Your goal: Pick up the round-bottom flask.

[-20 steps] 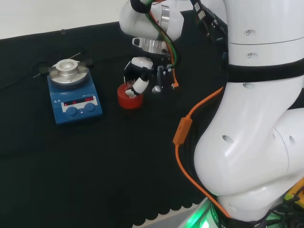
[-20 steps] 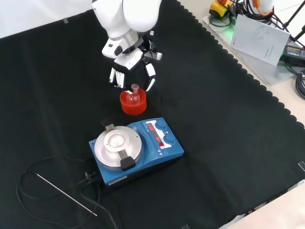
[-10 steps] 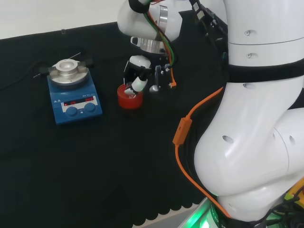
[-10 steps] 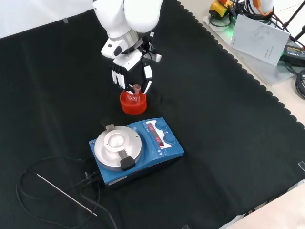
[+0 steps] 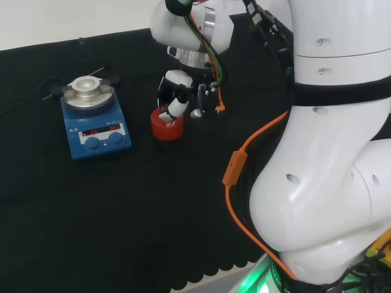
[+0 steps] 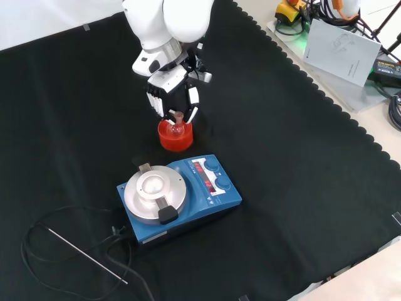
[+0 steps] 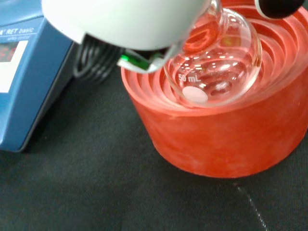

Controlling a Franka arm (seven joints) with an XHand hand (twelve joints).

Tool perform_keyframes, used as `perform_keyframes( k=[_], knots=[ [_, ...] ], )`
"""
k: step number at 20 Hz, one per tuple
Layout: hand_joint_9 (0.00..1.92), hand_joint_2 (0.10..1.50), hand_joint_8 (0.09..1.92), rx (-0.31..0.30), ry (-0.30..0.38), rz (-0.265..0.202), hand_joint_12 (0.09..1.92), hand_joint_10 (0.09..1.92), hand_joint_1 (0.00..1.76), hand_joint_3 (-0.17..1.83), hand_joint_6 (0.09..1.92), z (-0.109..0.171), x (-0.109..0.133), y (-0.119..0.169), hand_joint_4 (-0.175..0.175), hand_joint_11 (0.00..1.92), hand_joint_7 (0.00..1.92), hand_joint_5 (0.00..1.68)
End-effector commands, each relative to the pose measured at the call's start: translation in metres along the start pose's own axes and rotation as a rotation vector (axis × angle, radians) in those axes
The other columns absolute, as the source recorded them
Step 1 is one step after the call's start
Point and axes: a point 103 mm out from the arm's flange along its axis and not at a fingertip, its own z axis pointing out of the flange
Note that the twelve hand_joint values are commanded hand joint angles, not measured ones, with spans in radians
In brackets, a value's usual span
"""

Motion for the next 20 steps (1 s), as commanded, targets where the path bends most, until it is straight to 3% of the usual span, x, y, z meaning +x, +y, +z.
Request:
perform_keyframes(
  k=[1,9,16,20],
  knots=[
    [1.65,0.49,0.64,-0.017,-0.01,0.008,0.88,0.4,1.32,0.92,0.7,-0.006,0.0,0.001,-0.093,1.45,1.43,1.27],
    [1.68,0.46,0.66,-0.016,-0.011,0.021,0.81,0.37,1.33,0.98,0.74,-0.006,-0.004,0.007,-0.108,1.47,1.43,1.26],
    [1.7,0.42,0.68,-0.022,-0.032,0.023,0.77,0.37,1.34,1.05,0.77,-0.012,0.001,0.008,-0.166,1.48,1.45,1.26],
    [1.71,0.41,0.69,-0.022,-0.04,0.02,0.76,0.37,1.34,1.06,0.77,-0.015,0.004,0.006,-0.175,1.49,1.45,1.26]
  ],
)
